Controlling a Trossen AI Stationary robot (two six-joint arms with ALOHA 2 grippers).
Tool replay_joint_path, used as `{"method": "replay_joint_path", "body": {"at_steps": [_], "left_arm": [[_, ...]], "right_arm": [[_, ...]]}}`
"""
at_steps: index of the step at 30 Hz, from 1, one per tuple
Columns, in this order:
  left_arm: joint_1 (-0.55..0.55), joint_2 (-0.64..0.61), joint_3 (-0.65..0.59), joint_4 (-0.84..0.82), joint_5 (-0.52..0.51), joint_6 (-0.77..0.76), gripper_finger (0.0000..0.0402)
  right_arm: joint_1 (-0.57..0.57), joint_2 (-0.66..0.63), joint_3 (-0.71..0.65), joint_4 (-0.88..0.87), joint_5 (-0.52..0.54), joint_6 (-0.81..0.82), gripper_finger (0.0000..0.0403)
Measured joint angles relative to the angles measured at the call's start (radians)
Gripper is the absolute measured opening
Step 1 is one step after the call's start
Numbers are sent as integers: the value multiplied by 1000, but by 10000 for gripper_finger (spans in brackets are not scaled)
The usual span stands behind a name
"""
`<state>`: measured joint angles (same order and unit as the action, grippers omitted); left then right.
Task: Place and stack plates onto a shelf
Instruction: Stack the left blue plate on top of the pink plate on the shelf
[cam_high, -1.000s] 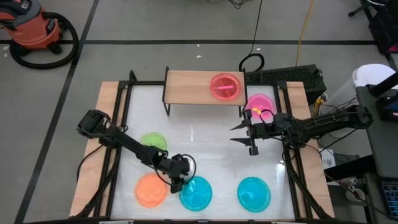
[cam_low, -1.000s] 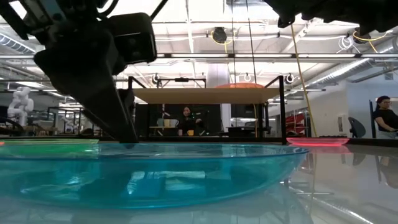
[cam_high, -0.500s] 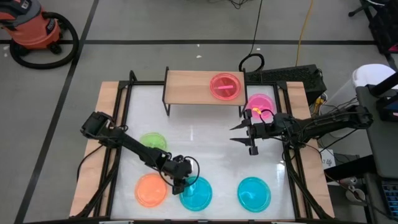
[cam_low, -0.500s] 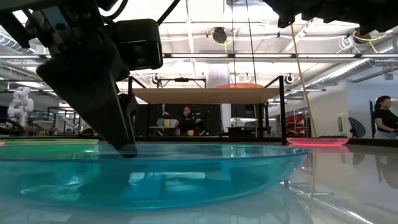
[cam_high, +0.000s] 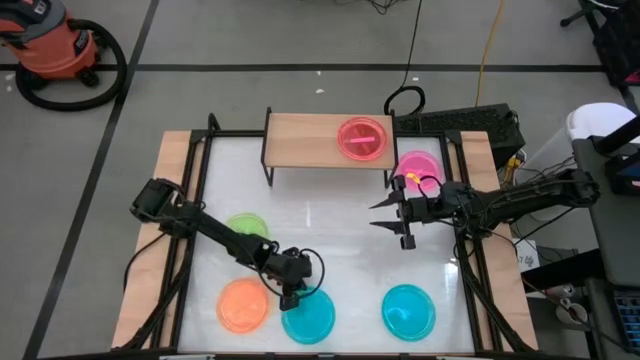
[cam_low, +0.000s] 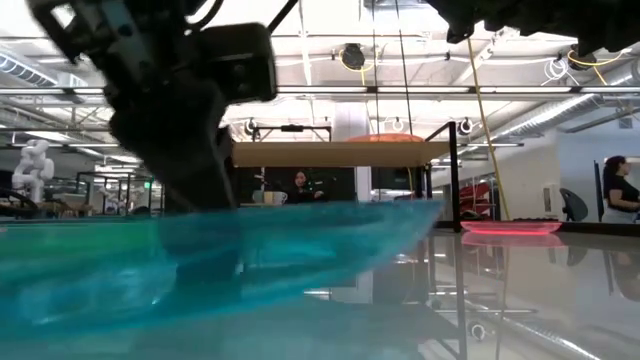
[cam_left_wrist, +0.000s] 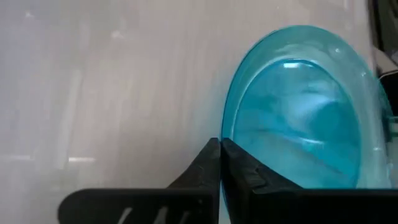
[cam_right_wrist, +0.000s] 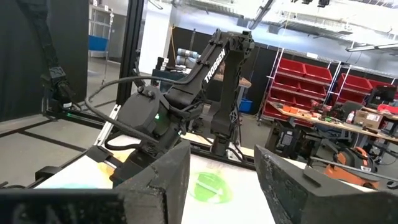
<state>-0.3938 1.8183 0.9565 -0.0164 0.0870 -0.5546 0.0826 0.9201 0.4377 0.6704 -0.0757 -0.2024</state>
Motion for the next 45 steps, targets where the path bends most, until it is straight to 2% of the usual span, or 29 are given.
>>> {"method": "replay_joint_path", "body": {"at_steps": [8,12,18,20,26,35,45], "left_arm": [[51,-32,178,-233,-24,174,3],[83,-73,271,-339,-79,276,2],[158,-179,341,-487,-217,400,1],[196,-217,358,-464,-245,436,1],[348,-308,356,-406,-245,543,1],[630,-315,356,-178,-32,582,1],[869,-284,356,58,145,492,1]], "right_arm": [[16,-86,0,-8,-4,5,160],[44,-146,-1,-47,-4,4,160],[82,-200,-1,-94,-4,-2,160],[91,-214,-1,-100,-4,-4,160],[97,-220,-1,-117,1,-14,160],[96,-212,0,-116,1,-44,160],[96,-223,0,-101,1,-92,160]]}}
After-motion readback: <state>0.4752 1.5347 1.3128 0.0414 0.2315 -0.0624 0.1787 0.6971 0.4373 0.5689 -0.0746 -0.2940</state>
